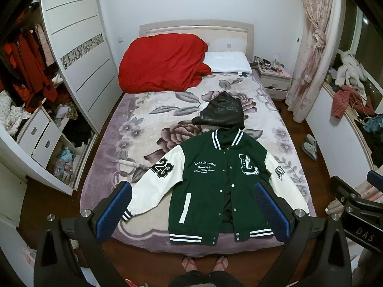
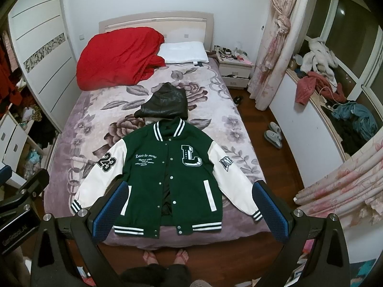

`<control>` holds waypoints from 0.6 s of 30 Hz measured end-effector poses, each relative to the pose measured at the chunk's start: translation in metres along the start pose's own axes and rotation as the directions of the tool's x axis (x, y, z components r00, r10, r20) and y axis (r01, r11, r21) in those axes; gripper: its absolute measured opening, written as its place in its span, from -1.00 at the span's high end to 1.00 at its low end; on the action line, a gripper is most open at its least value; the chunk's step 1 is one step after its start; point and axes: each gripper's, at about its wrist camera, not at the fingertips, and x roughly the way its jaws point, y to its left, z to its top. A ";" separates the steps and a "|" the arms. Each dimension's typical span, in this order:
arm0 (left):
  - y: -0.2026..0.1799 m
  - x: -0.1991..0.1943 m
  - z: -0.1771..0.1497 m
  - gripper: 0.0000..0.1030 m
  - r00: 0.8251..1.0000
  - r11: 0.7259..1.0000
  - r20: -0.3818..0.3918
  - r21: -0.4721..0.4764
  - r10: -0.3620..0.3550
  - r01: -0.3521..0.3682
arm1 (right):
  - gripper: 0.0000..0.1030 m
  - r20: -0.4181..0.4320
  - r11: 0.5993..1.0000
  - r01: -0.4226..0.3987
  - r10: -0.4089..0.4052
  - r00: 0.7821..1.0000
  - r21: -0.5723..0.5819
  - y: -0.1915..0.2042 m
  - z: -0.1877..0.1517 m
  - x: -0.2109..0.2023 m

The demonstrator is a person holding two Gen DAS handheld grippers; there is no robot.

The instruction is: Fold large clothes

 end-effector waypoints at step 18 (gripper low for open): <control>-0.046 0.223 -0.026 -1.00 0.977 0.972 0.005 0.101 0.211 -0.211 | -0.21 -0.231 0.803 0.110 0.036 0.972 0.585 -0.187 -0.092 0.280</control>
